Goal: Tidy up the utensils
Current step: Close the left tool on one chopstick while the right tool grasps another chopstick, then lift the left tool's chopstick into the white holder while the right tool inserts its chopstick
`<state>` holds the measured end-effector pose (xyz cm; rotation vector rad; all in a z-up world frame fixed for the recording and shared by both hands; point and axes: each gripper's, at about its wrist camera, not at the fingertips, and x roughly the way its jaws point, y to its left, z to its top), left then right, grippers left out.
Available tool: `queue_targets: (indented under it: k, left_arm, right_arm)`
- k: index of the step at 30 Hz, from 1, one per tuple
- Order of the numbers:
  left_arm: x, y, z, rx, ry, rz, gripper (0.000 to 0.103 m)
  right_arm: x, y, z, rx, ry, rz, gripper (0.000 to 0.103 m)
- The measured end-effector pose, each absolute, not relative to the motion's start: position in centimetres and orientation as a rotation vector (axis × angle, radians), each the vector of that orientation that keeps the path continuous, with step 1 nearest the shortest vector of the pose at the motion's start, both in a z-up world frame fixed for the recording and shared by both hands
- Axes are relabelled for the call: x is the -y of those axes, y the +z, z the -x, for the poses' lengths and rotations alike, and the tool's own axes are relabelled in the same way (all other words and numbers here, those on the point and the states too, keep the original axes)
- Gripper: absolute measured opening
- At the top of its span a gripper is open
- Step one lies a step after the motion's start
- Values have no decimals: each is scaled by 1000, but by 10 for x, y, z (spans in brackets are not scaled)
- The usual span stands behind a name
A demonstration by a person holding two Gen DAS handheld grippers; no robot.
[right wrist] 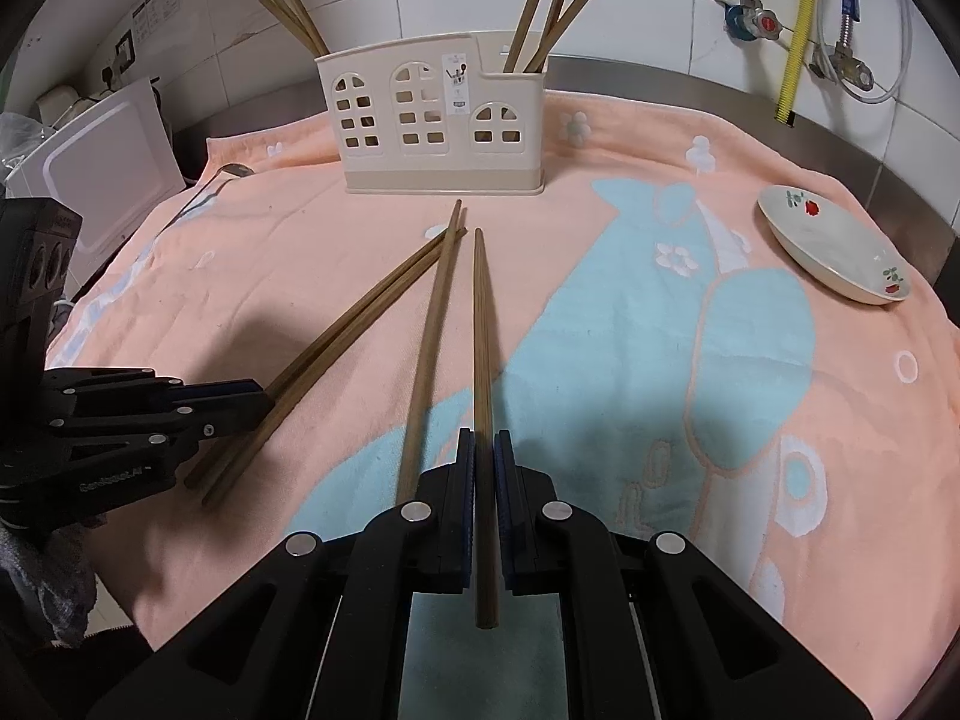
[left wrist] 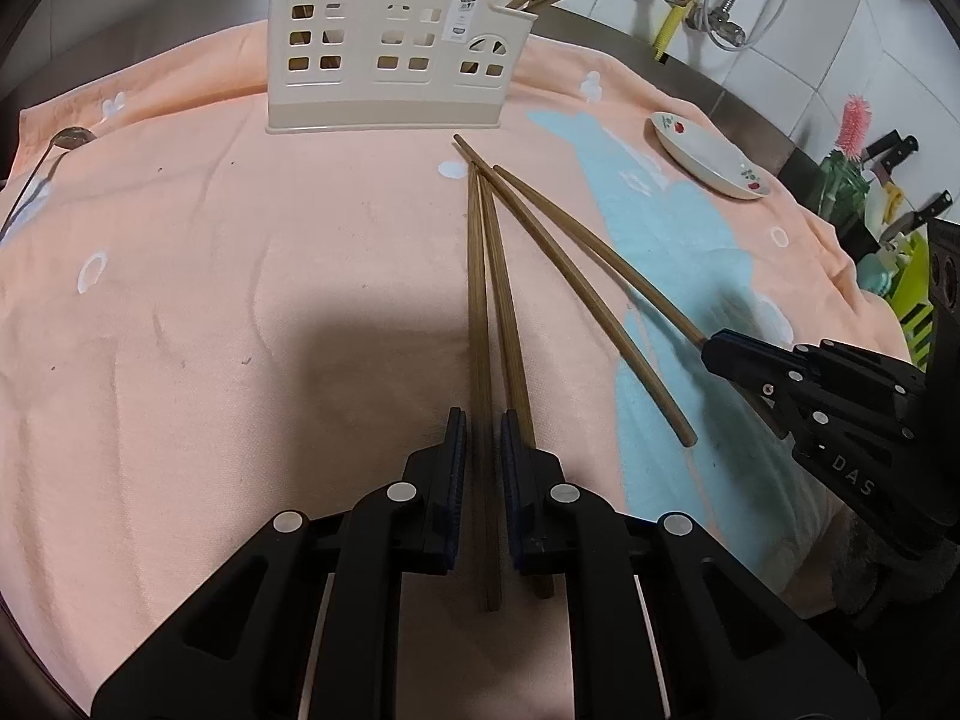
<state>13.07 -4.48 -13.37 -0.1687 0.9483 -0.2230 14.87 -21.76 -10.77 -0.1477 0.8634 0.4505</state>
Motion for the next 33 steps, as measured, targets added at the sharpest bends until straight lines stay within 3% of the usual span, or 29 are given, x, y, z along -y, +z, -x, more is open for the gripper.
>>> queue_targets:
  k: [5,33]
  left_arm:
    - [48,-132,-130,-953,-211,145,6]
    - [19,-25,-125,-688,-258,131,6]
  right_arm:
    - [219,-99,-144,-842,447,155,6]
    - [196,7,-158,-626,483,211,7]
